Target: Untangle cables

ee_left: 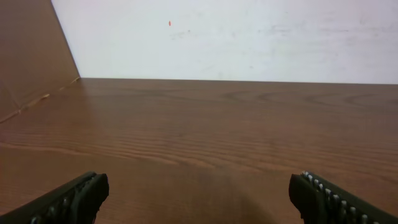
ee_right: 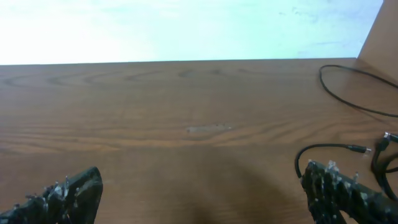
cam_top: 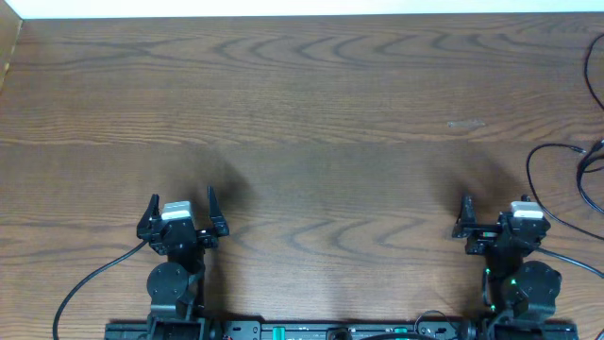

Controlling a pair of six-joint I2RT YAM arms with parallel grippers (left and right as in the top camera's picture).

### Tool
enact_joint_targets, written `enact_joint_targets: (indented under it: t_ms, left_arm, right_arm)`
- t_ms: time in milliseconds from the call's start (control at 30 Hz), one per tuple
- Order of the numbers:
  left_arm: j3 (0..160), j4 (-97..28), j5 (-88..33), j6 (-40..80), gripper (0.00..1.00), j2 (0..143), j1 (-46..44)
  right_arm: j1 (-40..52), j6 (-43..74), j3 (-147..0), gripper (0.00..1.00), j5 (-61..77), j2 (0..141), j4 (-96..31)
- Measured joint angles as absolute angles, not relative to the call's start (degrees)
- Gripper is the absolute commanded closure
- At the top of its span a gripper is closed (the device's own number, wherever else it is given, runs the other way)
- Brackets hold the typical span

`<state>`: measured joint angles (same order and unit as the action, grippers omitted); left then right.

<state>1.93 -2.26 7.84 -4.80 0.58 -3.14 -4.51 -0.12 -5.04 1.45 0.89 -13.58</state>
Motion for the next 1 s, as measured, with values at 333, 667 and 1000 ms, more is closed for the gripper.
enact_joint_targets:
  t_ms: [333,667,1000]
  left_arm:
    - [1.93,-2.24,7.84,-4.80,0.02,0.58,-3.14]
    - [1.93,-2.24,7.84,-4.80,0.02,0.58,-3.14]
    - [1.93,-2.24,7.84,-4.80,0.02,0.58,-3.14]
  right_arm:
    - [-4.51,-1.39,-1.58,0.01,1.45,0.69,-4.69]
    - [-4.51,-2.72,-0.62,0.01,1.21,0.69,-4.27]
    - [-4.51,-7.16,-0.60,0.01,1.02,0.69,-4.27]
